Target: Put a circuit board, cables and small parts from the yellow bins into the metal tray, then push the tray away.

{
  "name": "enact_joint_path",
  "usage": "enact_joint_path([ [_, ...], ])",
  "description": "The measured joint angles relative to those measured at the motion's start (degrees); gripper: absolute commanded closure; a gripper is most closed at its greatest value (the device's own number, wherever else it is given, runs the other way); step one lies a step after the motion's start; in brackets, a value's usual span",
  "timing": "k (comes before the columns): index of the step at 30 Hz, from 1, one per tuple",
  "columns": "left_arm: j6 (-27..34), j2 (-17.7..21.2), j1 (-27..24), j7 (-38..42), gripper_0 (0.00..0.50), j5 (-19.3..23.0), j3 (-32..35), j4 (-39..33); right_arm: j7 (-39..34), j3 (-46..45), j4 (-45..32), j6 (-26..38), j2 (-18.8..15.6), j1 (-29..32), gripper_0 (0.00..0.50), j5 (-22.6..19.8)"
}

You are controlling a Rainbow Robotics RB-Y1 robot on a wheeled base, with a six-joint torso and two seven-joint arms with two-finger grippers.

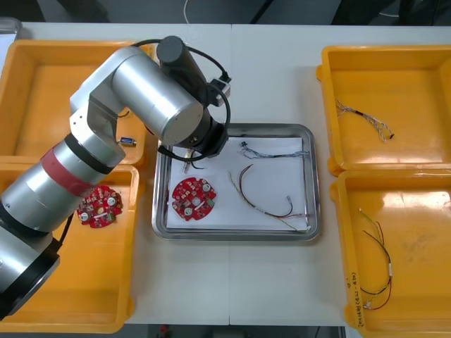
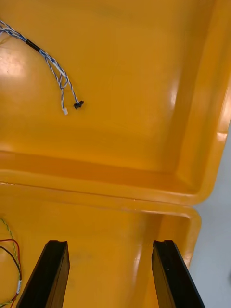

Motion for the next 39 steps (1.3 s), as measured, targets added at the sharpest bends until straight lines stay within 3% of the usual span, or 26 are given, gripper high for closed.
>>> enact_joint_path([
  [17,-1.7,-0.7,0.0,0.3,0.483,-0.8,-3.3,2.2,-11.1,-3.7,-13.5,0.0,1.4,12.1,0.0,-0.4],
  [18,-1.7,-0.7,0.0,0.3,0.437,-0.8,-3.3,2.2,-11.1,-4.1,-13.7,0.0,1.8,12.5,0.0,-0.4],
  [20,-1.7,-0.7,0.0,0.3,0.25,-0.8,-3.3,2.2,-11.1,-4.8,-14.0,0.0,2.8,13.2,0.0,-0.4],
  [21,-1.7,-0.7,0.0,0.3,0.197,-0.8,-3.3,2.2,-11.1,-5.2,-14.2,0.0,3.3,13.5,0.0,-0.5],
  [23,-1.7,-0.7,0.0,0.3,0.021,-0.8,-3.3,2.2,-11.2,-5.9,-14.7,0.0,4.4,14.1,0.0,-0.7],
  [24,-1.7,-0.7,0.0,0.3,0.0,-0.8,-3.3,2.2,-11.2,-6.2,-14.9,0.0,5.0,14.4,0.0,-0.8],
  [35,-1.5,-0.7,0.0,0.3,0.0,-0.9,-3.3,2.1,-12.4,-6.7,-16.3,0.0,8.4,16.7,0.0,-1.9],
  [39,1.8,-0.7,0.0,0.4,0.0,-1.0,-2.8,0.5,-12.5,-6.7,-17.0,0.0,8.9,17.4,0.0,-2.0],
])
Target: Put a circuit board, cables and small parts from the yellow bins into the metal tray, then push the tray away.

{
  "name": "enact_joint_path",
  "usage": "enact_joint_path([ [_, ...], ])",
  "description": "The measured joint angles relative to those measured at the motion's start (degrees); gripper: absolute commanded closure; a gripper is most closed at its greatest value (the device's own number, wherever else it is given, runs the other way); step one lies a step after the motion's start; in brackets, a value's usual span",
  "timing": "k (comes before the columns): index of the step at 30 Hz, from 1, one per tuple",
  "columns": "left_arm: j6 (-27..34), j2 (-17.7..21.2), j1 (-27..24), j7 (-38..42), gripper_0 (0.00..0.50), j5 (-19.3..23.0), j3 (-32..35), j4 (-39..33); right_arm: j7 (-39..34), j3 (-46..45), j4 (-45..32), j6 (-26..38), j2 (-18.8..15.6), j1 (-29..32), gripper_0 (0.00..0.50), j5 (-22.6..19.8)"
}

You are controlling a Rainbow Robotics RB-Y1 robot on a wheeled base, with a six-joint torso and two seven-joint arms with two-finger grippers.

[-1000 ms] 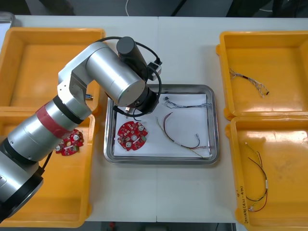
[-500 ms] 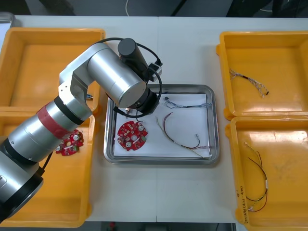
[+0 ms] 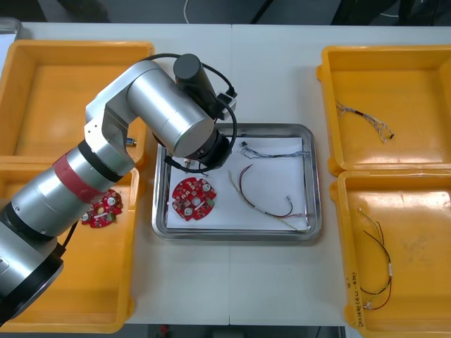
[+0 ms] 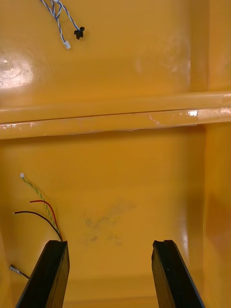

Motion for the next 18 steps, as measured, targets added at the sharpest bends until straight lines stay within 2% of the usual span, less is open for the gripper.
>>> enact_joint_path([
  [8,9.3,0.7,0.0,0.0,0.0,0.7,4.4,-7.4,-2.3,0.0,-0.5,0.0,0.3,1.2,0.0,-0.1],
  [18,21.3,6.8,1.1,0.1,0.0,8.1,14.0,-17.9,-2.4,0.0,-0.7,0.0,0.3,1.4,0.0,-0.1],
])
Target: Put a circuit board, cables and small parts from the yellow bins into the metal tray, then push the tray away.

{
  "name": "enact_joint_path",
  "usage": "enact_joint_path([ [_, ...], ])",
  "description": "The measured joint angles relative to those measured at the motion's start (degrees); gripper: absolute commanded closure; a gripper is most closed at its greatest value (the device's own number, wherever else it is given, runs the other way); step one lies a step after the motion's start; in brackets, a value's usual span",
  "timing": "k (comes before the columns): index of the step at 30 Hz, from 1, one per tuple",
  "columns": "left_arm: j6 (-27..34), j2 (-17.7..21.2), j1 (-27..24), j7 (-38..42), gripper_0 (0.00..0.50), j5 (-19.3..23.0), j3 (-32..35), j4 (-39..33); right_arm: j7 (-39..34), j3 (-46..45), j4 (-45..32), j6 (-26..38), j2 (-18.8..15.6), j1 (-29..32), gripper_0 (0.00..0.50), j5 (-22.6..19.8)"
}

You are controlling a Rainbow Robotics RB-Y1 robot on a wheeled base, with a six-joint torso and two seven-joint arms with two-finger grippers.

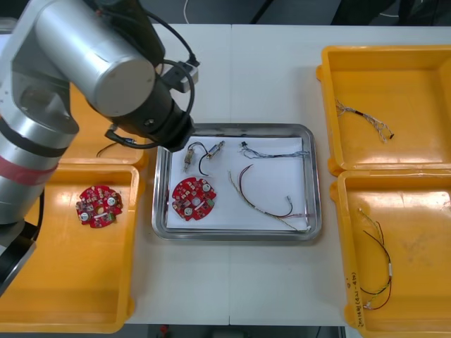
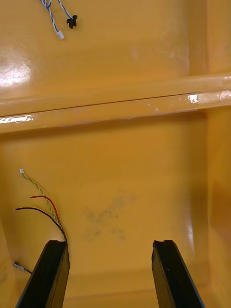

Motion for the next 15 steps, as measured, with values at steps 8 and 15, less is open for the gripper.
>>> enact_joint_path([
  [8,3.3,5.9,6.5,0.0,0.0,3.4,7.0,-7.6,0.0,0.0,-0.3,0.0,0.0,0.1,0.0,0.3],
  [15,3.4,10.2,10.4,0.0,0.0,7.9,14.0,-8.9,0.0,0.0,-1.5,0.0,-0.2,0.1,0.0,0.2],
])
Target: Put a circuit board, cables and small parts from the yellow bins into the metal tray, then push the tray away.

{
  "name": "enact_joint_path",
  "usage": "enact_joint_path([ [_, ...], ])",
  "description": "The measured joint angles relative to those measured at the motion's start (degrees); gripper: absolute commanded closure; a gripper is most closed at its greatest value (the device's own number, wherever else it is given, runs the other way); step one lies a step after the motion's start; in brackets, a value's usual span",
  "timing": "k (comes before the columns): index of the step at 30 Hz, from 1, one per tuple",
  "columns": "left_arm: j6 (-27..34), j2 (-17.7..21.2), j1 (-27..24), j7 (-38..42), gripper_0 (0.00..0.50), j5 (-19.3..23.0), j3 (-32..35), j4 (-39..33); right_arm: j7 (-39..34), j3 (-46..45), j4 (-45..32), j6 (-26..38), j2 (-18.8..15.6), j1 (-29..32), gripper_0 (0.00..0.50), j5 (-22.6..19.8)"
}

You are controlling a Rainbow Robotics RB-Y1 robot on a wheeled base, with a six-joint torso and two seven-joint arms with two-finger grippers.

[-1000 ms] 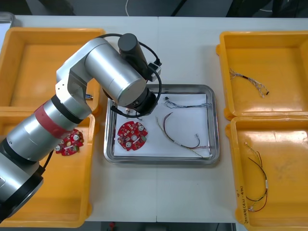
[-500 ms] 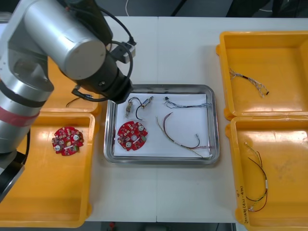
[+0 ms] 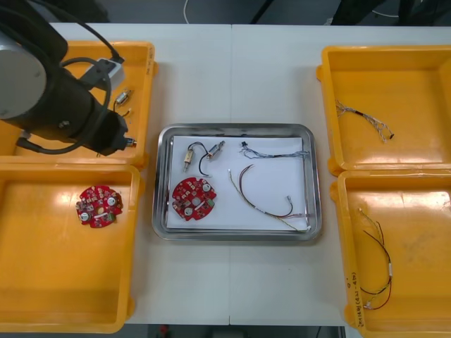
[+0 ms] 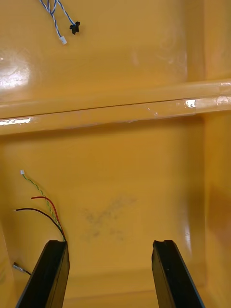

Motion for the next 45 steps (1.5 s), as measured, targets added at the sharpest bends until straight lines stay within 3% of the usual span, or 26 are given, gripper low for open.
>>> enact_joint_path([
  [12,0.0,7.1,8.9,0.0,0.0,7.1,10.7,-2.6,0.0,5.1,-5.6,0.0,-3.9,0.0,0.0,-1.6],
  [19,0.0,10.2,14.4,0.0,0.0,9.0,14.9,-3.5,0.0,8.3,-7.1,0.0,-6.4,-1.3,0.0,-9.1],
  [26,0.1,11.4,19.9,0.0,0.0,10.2,20.2,-3.5,0.0,14.5,-7.2,0.0,-8.4,-7.0,0.0,-14.6],
  [40,0.1,12.5,26.3,0.0,0.0,10.9,24.0,-3.6,0.7,36.8,-6.6,0.0,-8.8,-21.2,0.0,-14.3],
  [45,0.1,12.5,26.8,0.0,0.0,10.9,24.0,-3.7,10.7,45.5,-4.7,0.0,-8.2,-26.7,0.0,-10.3],
])
